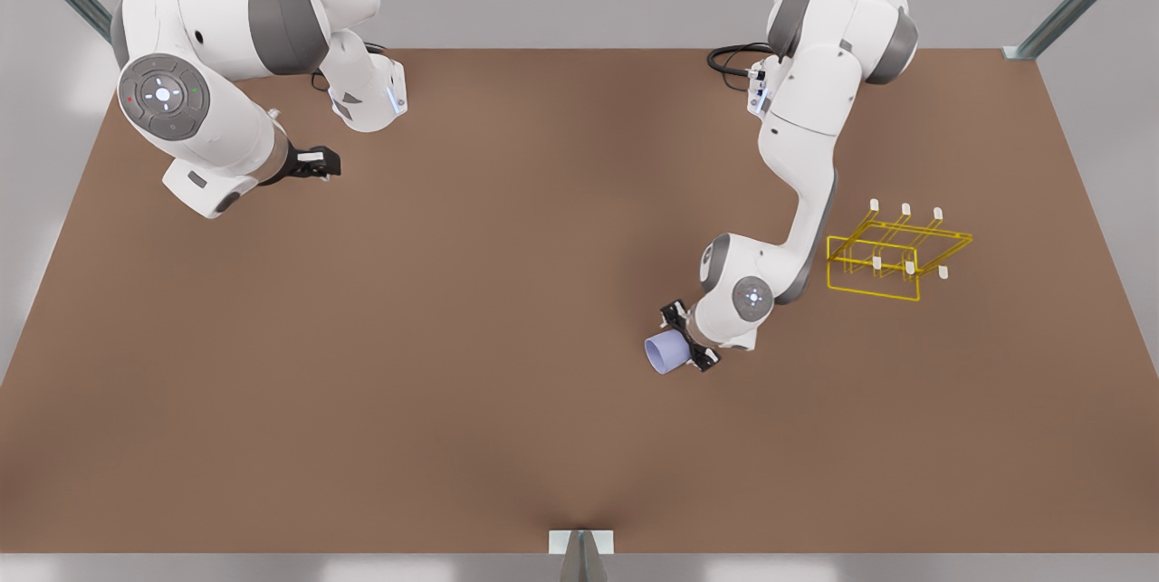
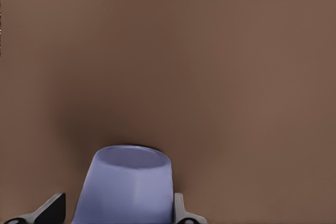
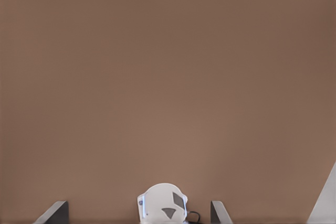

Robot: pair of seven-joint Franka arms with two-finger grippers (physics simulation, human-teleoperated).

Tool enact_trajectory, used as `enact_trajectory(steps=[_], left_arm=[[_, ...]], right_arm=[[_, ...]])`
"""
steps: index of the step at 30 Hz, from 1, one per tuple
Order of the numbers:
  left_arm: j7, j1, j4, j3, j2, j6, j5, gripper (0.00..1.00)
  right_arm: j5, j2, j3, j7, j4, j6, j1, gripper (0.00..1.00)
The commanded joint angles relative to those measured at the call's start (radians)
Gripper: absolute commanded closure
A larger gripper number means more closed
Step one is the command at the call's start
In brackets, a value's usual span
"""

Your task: Place the cup on the cup holder

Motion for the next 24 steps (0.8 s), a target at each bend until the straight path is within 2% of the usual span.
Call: enact_trajectory(steps=[1, 17, 18, 19, 24], left_arm=[[-0.109, -0.006, 0.0, -0.001, -0.001, 0.008, -0.002, 0.0], [-0.099, -0.018, 0.011, -0.029, 0.022, 0.022, -0.002, 0.0], [-0.1, -0.018, 0.011, -0.031, 0.022, 0.022, -0.001, 0.04], [-0.099, -0.018, 0.013, -0.031, 0.022, 0.022, -0.001, 0.25], [-0.088, -0.013, 0.057, -0.029, 0.017, 0.002, -0.005, 0.26]], right_arm=[[0.001, -0.001, 0.0, 0.035, 0.0, -0.003, 0.0, 0.0], [0.005, 0.003, -0.002, 0.035, -0.001, -0.003, 0.0, 0.0], [0.005, 0.003, 0.0, 0.035, -0.001, -0.003, 0.0, 0.0], [0.007, 0.003, -0.002, 0.035, -0.001, -0.003, 0.0, 0.0], [0.01, 0.003, -0.002, 0.035, -0.001, -0.003, 0.0, 0.0]])
